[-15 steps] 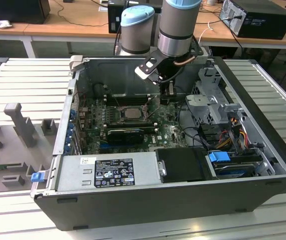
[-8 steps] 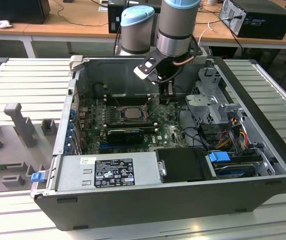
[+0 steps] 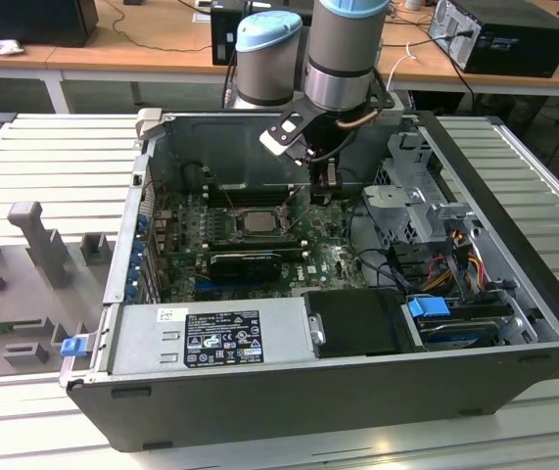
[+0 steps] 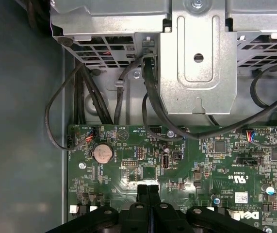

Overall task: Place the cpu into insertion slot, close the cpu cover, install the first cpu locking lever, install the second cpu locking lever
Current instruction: 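Close the cpu cover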

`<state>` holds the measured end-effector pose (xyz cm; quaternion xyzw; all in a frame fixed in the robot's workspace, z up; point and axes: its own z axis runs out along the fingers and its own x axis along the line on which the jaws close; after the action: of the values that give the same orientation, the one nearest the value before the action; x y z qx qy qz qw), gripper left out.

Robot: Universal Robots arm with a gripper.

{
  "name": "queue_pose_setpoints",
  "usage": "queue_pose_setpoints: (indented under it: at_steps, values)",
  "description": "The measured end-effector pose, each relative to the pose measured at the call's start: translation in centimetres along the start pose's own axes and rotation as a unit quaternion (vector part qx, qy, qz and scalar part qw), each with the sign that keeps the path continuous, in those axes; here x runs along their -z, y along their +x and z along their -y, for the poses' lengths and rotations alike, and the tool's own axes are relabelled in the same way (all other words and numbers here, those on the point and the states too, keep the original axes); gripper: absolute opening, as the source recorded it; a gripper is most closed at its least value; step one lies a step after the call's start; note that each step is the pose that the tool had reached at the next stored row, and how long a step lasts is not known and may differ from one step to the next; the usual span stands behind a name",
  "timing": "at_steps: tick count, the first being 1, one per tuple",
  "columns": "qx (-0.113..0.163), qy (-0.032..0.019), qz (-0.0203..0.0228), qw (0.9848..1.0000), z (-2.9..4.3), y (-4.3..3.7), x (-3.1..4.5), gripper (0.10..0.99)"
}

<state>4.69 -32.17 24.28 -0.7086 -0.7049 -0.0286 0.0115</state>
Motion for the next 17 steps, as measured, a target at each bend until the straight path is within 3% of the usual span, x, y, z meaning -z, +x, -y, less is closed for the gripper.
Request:
queue_pose_setpoints:
  at_steps: [17]
  values:
    - [0.0, 0.0, 0.0, 1.0, 0.34, 0.0, 0.0, 0.106]
